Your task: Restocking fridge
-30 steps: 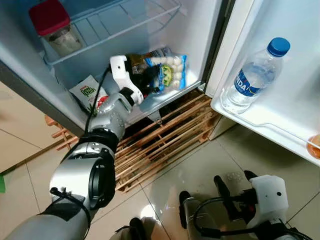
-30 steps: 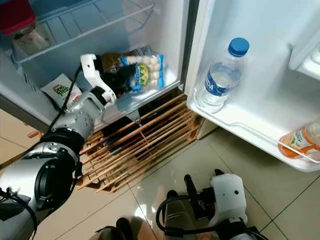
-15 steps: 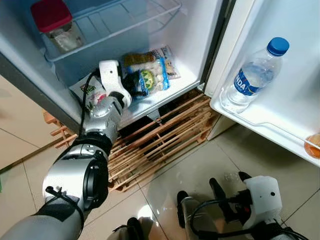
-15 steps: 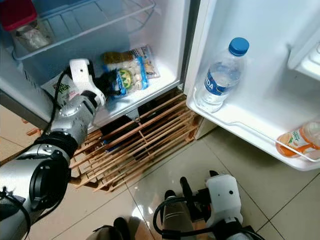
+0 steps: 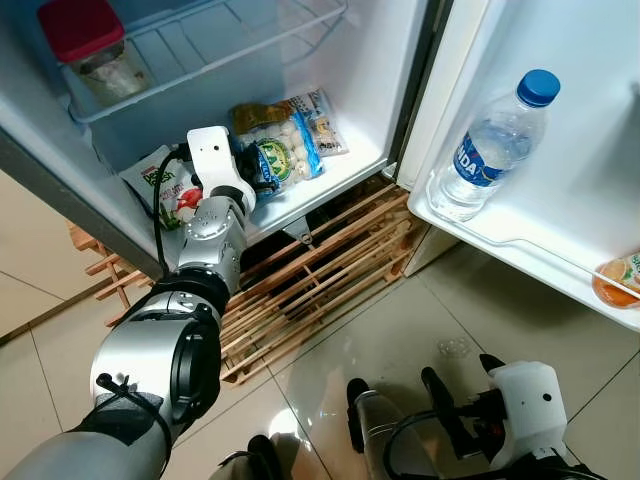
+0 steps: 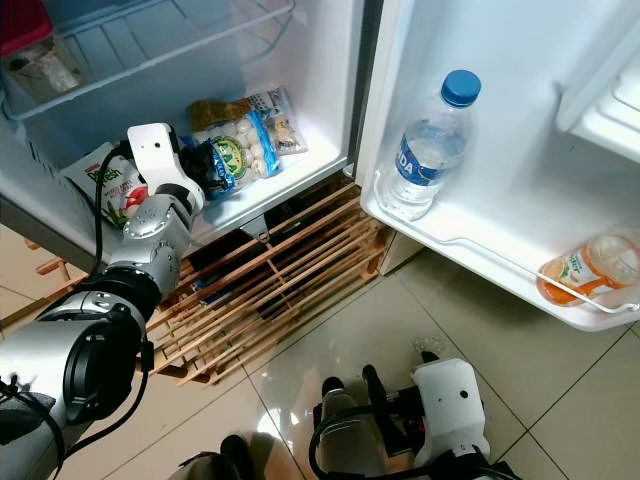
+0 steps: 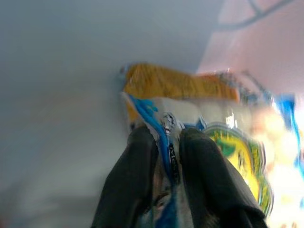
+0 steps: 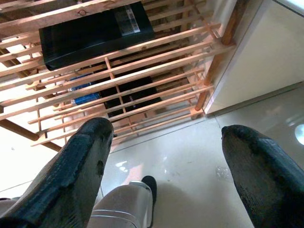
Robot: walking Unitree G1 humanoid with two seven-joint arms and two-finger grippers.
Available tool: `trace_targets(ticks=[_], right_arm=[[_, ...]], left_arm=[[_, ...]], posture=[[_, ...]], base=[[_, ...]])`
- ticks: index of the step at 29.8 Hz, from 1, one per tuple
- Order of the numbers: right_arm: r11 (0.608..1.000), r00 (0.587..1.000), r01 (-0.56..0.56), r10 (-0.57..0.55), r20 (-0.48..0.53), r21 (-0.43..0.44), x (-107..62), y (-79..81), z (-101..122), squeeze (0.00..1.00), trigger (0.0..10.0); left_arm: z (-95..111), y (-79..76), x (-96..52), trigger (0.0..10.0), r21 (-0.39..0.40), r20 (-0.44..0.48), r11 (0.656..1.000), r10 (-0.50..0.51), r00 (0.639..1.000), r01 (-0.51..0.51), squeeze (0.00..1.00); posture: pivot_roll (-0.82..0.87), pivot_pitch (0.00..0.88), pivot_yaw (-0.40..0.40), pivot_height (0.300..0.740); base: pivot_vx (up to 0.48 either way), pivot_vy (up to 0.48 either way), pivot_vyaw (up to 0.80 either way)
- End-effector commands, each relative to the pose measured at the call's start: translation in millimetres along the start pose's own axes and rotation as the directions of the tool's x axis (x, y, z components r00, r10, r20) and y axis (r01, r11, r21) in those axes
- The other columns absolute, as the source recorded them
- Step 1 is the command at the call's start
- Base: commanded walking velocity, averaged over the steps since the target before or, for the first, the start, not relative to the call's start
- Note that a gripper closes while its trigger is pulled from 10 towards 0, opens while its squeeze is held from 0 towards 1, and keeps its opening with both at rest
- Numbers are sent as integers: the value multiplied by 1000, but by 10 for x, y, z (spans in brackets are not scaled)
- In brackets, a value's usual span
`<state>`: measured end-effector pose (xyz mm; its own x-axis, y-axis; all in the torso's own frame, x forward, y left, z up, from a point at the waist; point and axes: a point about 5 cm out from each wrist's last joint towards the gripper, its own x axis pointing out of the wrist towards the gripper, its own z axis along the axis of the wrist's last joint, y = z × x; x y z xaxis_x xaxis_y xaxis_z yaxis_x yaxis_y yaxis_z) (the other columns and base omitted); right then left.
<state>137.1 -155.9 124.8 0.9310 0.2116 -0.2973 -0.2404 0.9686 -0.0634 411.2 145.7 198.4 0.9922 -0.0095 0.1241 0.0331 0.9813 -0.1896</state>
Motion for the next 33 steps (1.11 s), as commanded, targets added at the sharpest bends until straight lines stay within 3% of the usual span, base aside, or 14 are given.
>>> trace_targets(ticks=[1,10,15,18,19,20,21,23,25,26,27,29,30,33], right_arm=[[1000,1000,-21,21,-7,9,-21,21,3,0,10000],[999,999,-36,36,1,4,28,17,2,0,10000],[999,999,-44,44,12,0,77,12,19,0,10000],[999,998,-48,48,27,-1,112,16,39,0,10000],[999,998,-48,48,39,0,134,16,59,0,10000],[999,998,-48,48,39,0,134,16,59,0,10000],[999,998,-45,45,50,4,161,14,79,0,10000],[999,994,-47,44,101,26,319,9,182,0,10000],[998,992,-50,47,117,28,367,12,216,0,10000],[997,986,-58,49,162,48,534,33,308,0,10000],[997,986,-58,49,162,48,534,33,308,0,10000],[997,972,-61,50,231,41,819,78,478,0,10000],[997,972,-61,50,231,41,819,78,478,0,10000],[999,961,-40,35,273,14,1127,96,637,0,10000]], left_arm=[[37,-42,10,10000,8,24,1000,-15,1000,15,1000],[32,-237,-32,10000,-30,93,998,-53,994,56,1000],[-19,-223,-125,10000,-6,146,1000,-24,989,25,1000],[2,-256,-177,10000,36,191,998,-61,980,55,1000],[-10,-289,-210,10000,49,198,996,-82,977,74,235],[-10,-289,-210,10000,49,198,996,-82,977,74,235],[-19,-310,-232,10000,56,200,995,-95,975,85,0],[-115,-388,-422,10000,102,196,985,-159,968,142,0],[-134,-401,-473,10000,112,195,982,-173,965,154,0],[-147,-397,-584,10000,145,203,975,-195,960,168,0],[-147,-397,-584,10000,145,203,975,-195,960,168,0],[-123,-392,-770,10000,182,213,966,-223,951,186,0],[-123,-392,-770,10000,182,213,966,-223,951,186,0],[-52,-417,-1053,10000,218,217,942,-304,928,257,0]], posture=[[-507,323,34,736],[-488,304,33,736],[-472,293,31,736],[-465,288,32,736],[-455,284,35,736],[-455,284,35,736],[-449,282,36,736],[-421,274,49,736],[-421,274,49,736],[-384,266,63,736],[-384,266,63,736],[-329,260,66,736],[-329,260,66,736],[-254,251,60,736]], base=[[0,0,0],[0,0,0],[0,0,0],[0,0,0],[0,0,0],[0,0,0],[0,0,0],[0,0,0],[0,0,0],[0,0,0],[0,0,0],[0,0,0],[0,0,0],[0,0,0]])
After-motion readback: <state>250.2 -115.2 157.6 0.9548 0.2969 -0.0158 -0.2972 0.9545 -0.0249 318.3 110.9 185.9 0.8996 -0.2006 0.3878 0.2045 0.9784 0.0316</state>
